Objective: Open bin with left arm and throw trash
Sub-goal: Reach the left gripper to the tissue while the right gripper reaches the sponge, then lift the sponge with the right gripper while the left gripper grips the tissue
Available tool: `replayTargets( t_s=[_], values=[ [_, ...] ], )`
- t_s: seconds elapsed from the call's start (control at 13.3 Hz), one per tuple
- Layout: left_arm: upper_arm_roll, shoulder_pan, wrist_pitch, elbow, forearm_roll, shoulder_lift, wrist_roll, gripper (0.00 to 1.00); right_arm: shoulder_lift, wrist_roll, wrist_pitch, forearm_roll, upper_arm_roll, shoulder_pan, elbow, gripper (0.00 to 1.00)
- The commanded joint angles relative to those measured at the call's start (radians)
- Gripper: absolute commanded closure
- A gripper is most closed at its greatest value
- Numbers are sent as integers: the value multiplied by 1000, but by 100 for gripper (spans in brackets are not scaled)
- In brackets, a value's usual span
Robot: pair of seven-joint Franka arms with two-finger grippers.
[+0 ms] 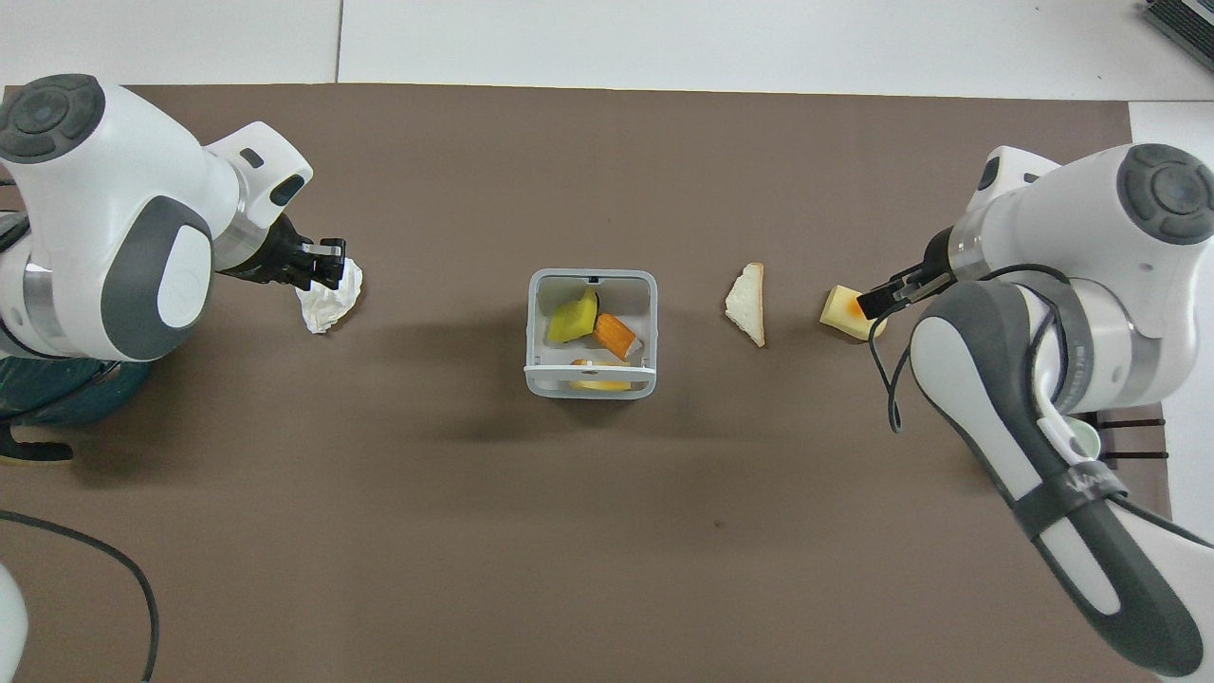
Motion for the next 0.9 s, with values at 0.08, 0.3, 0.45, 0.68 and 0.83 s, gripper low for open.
replayTargets(
  t_s=[0.08,0.3,0.45,0.68,0.83],
  values=[
    [-2,32,198,-173,16,-76,72,44,71,-170,146,68,2,-5,-74,0],
    [-2,64,308,-230,16,-77,156,41,88,-216,188,79,3,-1,-140,0],
    [-2,64,399,-257,16,-55,158,41,85,-242,188,79,2,-1,-157,17],
    [-2,58,499,-279,15,-14,157,41,88,-255,238,79,2,1,-180,100],
    [-2,53,580,-279,16,46,156,41,101,-253,270,78,2,9,-173,100]
  ],
)
